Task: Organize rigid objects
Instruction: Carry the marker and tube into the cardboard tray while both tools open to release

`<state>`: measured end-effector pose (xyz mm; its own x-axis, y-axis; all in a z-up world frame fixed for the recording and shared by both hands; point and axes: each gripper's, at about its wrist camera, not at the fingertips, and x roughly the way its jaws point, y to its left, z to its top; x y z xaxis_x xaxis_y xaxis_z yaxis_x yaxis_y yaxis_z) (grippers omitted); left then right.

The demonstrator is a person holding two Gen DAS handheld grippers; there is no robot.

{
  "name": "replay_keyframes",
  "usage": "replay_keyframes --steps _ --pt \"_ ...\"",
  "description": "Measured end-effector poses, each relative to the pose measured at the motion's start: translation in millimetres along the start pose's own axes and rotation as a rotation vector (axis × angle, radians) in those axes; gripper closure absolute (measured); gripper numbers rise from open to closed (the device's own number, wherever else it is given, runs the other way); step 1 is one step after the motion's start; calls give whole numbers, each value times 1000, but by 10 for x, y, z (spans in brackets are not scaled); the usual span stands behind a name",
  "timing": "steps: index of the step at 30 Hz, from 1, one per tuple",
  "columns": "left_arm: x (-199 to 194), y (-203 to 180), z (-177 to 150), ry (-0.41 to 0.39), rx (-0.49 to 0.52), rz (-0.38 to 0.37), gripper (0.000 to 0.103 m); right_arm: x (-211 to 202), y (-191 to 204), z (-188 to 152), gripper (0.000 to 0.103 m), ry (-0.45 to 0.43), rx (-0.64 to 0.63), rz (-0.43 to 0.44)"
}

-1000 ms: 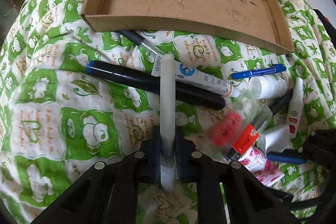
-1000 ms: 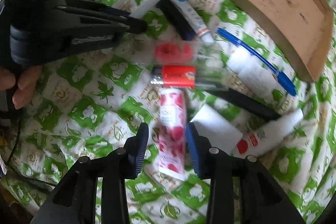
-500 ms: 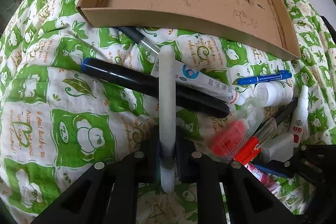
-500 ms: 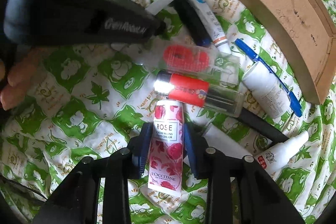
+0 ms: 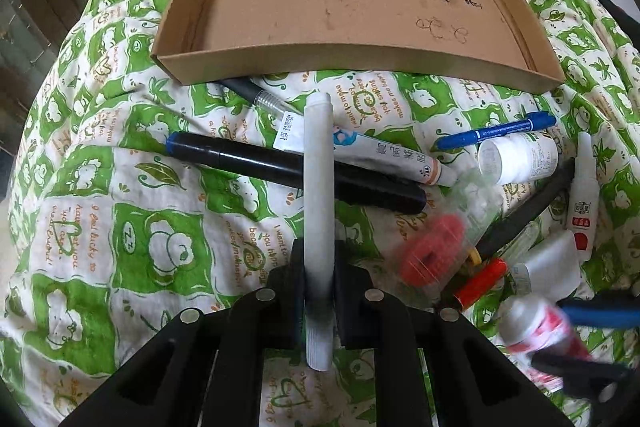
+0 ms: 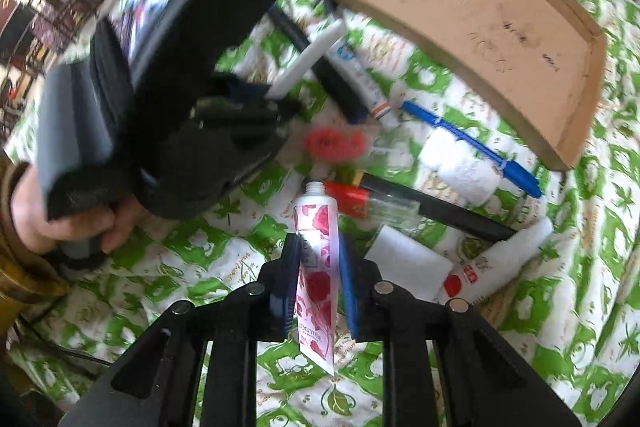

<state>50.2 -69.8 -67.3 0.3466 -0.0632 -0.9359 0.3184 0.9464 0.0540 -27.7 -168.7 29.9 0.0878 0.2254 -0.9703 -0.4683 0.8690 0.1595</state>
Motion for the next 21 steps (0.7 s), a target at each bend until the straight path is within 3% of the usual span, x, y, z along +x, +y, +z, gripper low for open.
replay_keyframes --steps 6,15,21 --pt "-124 -104 -37 -20 7 3 92 -387 -285 36 84 -46 70 10" --pt "-429 -206 -128 -56 12 -13 92 -477 -600 153 84 -73 103 18" --pt "-797 -129 -25 -111 -24 -79 92 -505 -428 30 84 -121 149 21"
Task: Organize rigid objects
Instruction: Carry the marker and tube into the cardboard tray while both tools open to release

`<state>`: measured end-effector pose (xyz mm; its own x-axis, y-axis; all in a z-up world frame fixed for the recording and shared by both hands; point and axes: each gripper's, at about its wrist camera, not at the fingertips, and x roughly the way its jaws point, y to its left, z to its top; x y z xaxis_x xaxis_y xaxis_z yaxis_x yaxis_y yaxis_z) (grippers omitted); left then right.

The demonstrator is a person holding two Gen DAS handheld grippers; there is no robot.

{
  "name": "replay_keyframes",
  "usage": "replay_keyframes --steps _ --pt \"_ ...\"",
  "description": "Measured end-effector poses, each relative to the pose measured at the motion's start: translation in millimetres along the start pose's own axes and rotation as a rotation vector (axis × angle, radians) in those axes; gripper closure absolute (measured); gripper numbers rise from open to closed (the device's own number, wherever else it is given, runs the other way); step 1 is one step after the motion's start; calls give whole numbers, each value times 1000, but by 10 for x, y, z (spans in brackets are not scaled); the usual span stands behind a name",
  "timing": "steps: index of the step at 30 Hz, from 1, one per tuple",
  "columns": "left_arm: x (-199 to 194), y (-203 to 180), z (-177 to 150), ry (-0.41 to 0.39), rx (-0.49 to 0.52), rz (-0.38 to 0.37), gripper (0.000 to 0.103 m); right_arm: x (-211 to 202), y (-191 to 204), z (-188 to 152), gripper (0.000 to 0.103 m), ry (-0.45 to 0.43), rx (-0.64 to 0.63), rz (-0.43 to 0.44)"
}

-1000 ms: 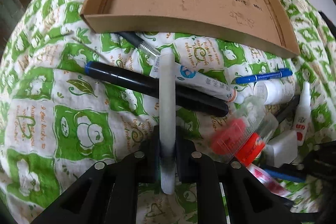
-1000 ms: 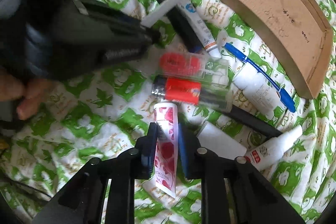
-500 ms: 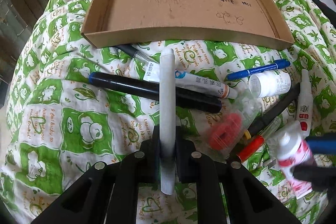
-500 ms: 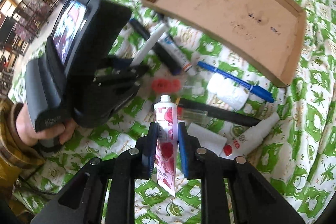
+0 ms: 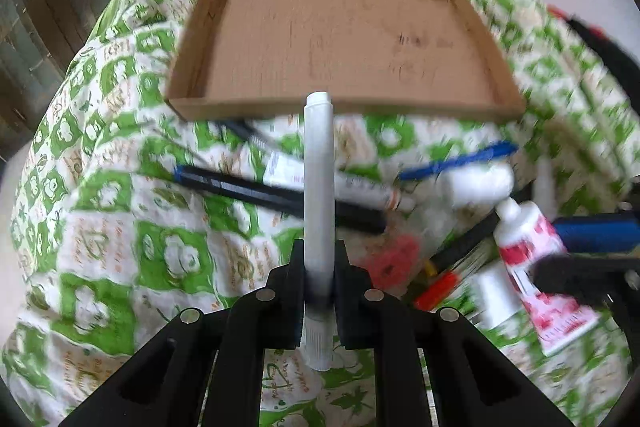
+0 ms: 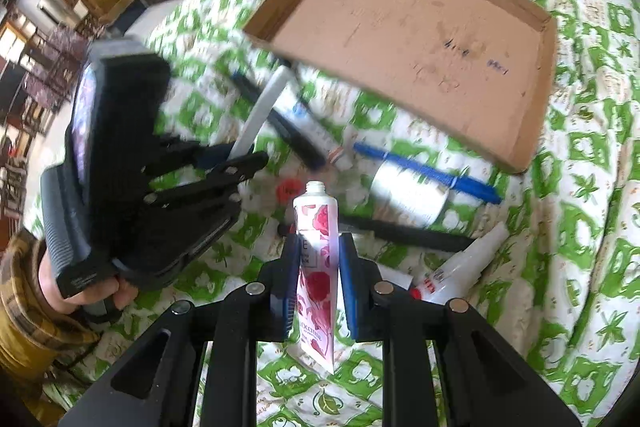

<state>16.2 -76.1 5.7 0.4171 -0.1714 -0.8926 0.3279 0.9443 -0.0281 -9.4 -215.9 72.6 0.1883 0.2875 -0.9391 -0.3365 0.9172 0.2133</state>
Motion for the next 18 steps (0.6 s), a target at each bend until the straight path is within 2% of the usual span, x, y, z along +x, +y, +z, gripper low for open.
replay_keyframes --steps 7,10,14,18 --pt "-334 201 264 -51 -53 -37 92 -294 -315 156 84 -106 97 -2" --pt "-279 280 346 -51 -62 -51 92 -370 -443 222 84 -138 126 -8" --pt "-232 350 477 -39 -101 -108 92 -392 -592 309 84 -169 158 -19" --pt "-145 334 702 -44 -99 -99 92 -383 -734 459 84 -198 170 -43"
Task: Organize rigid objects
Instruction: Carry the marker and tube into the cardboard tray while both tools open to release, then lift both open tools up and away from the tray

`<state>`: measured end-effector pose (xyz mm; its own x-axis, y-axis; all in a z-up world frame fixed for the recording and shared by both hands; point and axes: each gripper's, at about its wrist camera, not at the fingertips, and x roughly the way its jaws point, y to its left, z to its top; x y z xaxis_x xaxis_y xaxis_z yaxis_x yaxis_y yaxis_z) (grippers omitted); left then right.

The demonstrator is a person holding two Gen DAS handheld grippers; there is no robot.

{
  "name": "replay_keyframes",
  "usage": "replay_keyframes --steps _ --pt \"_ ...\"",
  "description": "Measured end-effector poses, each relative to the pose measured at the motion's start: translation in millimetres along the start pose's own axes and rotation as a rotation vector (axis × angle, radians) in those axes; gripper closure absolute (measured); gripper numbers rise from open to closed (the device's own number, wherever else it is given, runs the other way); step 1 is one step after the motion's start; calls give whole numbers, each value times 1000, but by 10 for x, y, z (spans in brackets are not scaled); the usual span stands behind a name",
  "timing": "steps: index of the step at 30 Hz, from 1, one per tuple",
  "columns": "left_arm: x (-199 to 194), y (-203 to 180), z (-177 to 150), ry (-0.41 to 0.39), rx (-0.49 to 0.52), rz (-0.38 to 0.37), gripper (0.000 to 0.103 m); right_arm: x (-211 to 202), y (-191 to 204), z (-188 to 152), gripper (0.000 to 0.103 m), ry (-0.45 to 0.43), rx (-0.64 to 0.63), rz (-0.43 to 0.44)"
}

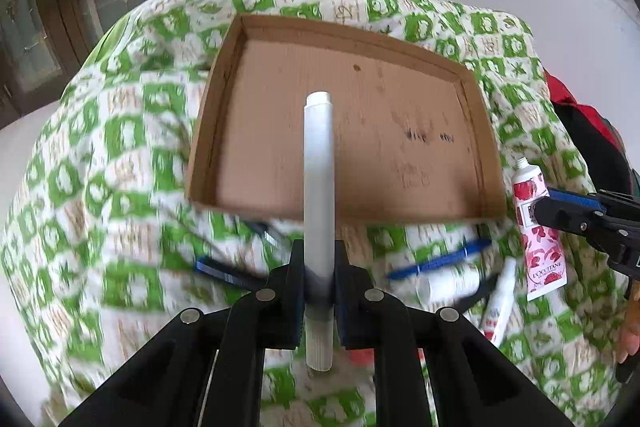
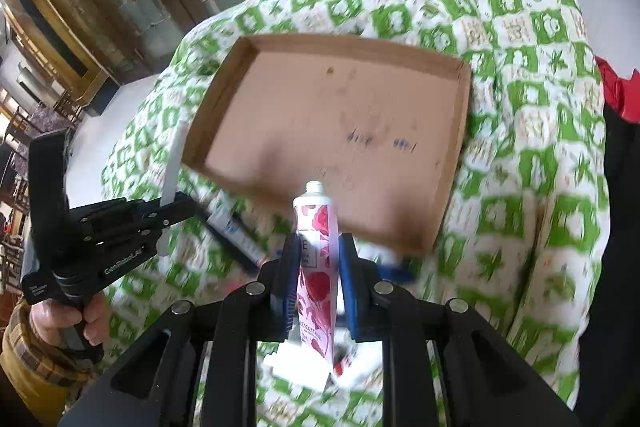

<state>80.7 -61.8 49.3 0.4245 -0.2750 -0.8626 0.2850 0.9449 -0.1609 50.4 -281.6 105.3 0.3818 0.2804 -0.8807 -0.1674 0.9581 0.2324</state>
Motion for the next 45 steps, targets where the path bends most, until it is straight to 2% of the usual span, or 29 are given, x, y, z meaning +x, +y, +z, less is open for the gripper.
replay_keyframes --steps 5,9,14,21,32,33,35,36,37,39,42,45 --pt "105 -11 339 -18 -37 -26 92 113 -138 285 84 -50 19 -38" --pt "251 -39 548 -20 -46 -22 92 258 -308 484 84 -66 81 -35" --pt "484 -75 722 -9 -40 3 92 503 -560 611 84 -55 159 -34" --pt "810 -76 1011 5 -46 40 92 771 -776 845 84 -75 204 -59" --pt "1074 -12 1219 -1 -38 86 92 1068 -845 967 83 -83 236 -45" --pt "1075 -10 1218 -5 -37 89 91 1069 -852 967 80 -84 242 -43" --pt "1079 -4 1222 -3 -37 94 75 1061 -868 957 71 -94 248 -55" --pt "1070 0 1214 -4 -39 98 52 1029 -890 936 68 -103 244 -62" --pt "1046 5 1201 -12 -42 101 38 992 -913 914 66 -112 239 -72" --pt "896 21 1131 -43 -54 94 37 950 -903 910 65 -123 230 -88" --pt "682 17 1056 -50 -66 70 37 825 -882 872 65 -141 216 -101" --pt "409 -6 908 -78 -35 66 36 594 -771 814 65 -188 166 -111"
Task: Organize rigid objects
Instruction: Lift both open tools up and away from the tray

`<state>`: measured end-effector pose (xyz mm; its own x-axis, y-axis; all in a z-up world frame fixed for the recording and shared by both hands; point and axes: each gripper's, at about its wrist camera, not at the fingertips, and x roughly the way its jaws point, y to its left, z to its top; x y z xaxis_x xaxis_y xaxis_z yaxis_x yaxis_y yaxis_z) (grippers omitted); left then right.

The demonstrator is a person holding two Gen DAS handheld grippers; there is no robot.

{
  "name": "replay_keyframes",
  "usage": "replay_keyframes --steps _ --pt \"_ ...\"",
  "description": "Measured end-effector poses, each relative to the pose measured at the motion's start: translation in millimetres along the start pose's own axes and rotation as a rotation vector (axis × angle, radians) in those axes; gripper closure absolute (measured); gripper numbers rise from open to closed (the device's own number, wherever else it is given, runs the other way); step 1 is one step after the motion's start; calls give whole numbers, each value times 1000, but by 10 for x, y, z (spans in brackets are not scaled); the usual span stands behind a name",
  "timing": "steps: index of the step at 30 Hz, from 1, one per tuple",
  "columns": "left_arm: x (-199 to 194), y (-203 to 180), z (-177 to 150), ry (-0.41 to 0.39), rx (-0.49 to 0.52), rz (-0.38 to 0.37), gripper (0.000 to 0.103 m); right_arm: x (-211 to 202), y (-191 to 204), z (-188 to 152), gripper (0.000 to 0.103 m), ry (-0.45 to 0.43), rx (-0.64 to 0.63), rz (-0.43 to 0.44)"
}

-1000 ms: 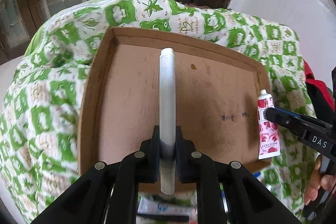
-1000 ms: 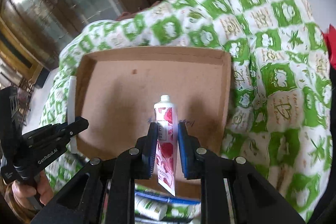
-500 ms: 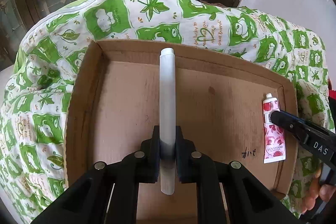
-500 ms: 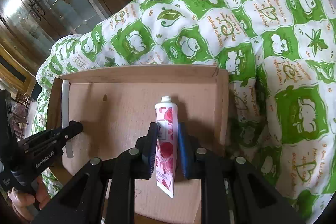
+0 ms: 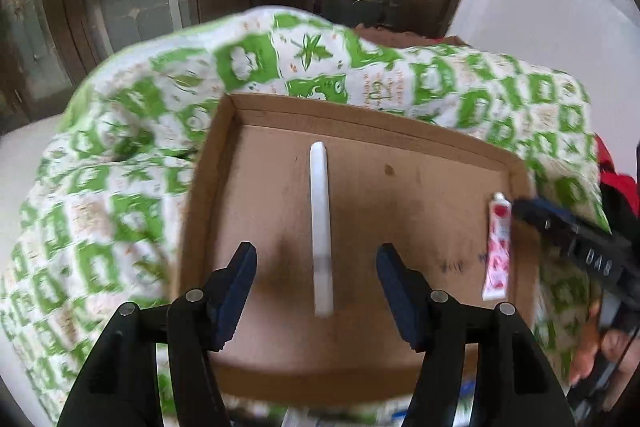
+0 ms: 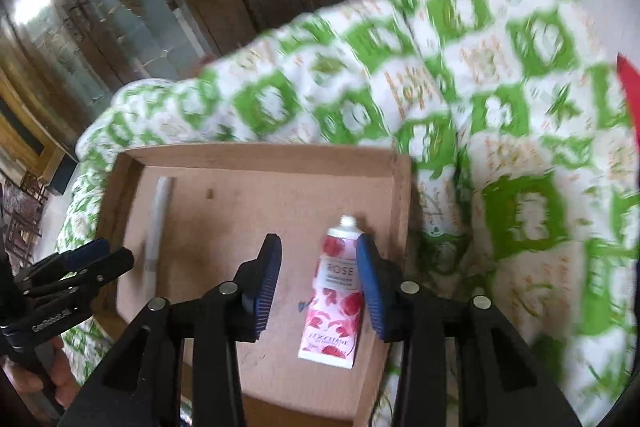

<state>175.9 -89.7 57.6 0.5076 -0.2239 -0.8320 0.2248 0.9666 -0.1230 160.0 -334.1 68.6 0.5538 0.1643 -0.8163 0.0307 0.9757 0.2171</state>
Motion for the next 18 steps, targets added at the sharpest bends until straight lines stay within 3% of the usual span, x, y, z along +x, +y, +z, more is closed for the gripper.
replay_keyframes --steps 2,4,5,7,8,9,11,12,15,18 --pt "-172 2 -118 -9 29 8 31 -243 71 -25 65 -66 -38 4" --pt "-367 40 -279 -18 50 -2 26 -607 131 -62 65 -189 -64 10" --pt "-459 67 -380 -20 50 -8 24 -809 179 -77 58 -261 -74 18" --pt "-604 158 -558 -23 37 -23 23 -1230 267 -110 15 -404 -76 47" --pt "-674 208 -667 -28 24 -29 23 -1321 286 -119 0 -429 -67 57" --pt "-733 291 -795 -37 6 -35 22 -1418 287 -154 0 -458 -39 85" --pt "-743 327 -967 -42 -15 -35 22 -1450 268 -190 0 -430 9 151" --pt "-740 372 -1089 -35 -35 -31 22 -1403 263 -208 0 -351 33 146" --pt "-697 382 -1320 15 -92 -71 22 -1321 291 -291 0 -228 39 135" --pt "-671 277 -1422 38 -57 -62 22 -1273 379 -416 0 -119 24 157"
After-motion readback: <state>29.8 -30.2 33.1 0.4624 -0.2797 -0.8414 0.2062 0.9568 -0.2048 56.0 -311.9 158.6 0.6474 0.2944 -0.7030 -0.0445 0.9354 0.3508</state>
